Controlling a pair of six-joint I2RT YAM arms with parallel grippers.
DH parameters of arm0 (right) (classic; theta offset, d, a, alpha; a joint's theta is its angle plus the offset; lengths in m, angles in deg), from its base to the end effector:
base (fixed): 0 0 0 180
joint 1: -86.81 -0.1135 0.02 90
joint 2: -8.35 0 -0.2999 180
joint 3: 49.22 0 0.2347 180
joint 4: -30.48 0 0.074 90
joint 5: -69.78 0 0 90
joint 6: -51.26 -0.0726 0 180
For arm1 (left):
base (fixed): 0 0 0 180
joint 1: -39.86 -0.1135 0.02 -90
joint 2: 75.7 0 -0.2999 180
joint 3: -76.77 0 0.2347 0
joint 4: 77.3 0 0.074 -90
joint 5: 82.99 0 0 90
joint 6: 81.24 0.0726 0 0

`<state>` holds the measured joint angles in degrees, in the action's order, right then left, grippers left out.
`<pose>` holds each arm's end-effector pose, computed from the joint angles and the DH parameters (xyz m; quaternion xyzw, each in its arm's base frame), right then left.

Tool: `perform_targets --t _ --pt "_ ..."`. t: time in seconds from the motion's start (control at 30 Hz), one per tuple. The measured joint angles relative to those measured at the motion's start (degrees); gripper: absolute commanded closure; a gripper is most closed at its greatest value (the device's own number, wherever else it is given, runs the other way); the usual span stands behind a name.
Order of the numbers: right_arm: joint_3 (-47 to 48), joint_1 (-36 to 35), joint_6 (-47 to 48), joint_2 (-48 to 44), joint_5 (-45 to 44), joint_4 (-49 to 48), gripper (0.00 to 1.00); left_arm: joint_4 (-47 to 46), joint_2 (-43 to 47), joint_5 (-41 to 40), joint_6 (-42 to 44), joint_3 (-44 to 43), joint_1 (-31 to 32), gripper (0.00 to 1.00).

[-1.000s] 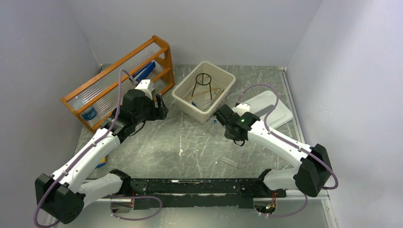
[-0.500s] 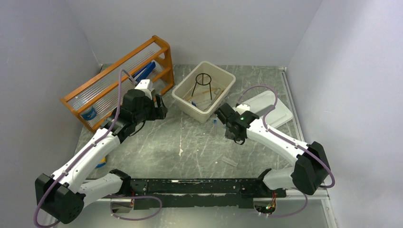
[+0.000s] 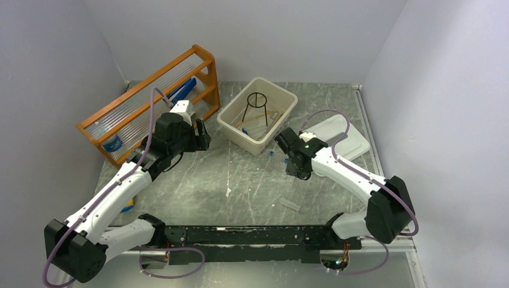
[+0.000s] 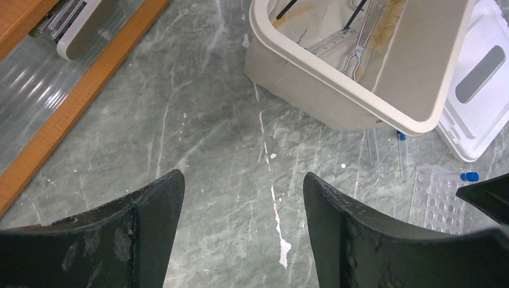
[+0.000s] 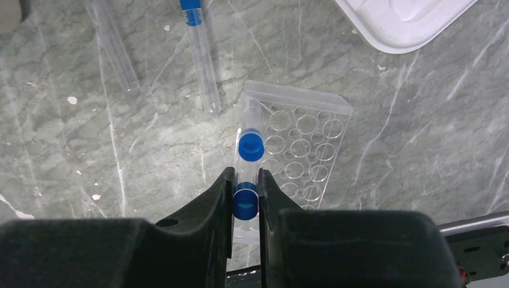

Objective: Organize the chemistry lab equipment

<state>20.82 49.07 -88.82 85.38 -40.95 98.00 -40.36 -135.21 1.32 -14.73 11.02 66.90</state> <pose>0.1925 0.1165 0.2404 0.1289 0.9665 -0.0365 0.2191 0.2054 -0.0967 0.3228 0.0023 0.8683 -0.1719 0.4652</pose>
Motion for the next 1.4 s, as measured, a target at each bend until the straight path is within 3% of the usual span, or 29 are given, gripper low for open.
perform_targets --t 0.13,0.27,0.83,0.97,1.13,1.4 --pt "-0.50 0.37 0.46 1.25 0.46 -0.74 0.82 0.02 0.00 -0.48 0.20 0.00 0.00 0.24" --pt "-0.55 0.92 0.46 2.05 0.63 -1.22 0.70 0.02 0.11 -0.61 0.22 0.00 0.00 0.24" --pt "0.66 1.31 0.48 1.90 0.68 -0.24 0.46 0.07 0.31 -1.16 0.22 0.00 0.00 0.24" --pt "3.52 1.31 1.33 -0.28 0.24 1.11 0.49 0.07 0.31 -1.14 0.20 0.00 0.00 0.24" --pt "6.08 1.31 5.73 -3.45 -0.33 -1.44 0.66 0.02 0.31 -1.07 0.17 0.00 0.00 0.24" --pt "6.05 1.38 8.90 1.88 0.81 -10.49 0.69 0.02 0.28 -0.98 0.15 0.00 0.00 0.24"
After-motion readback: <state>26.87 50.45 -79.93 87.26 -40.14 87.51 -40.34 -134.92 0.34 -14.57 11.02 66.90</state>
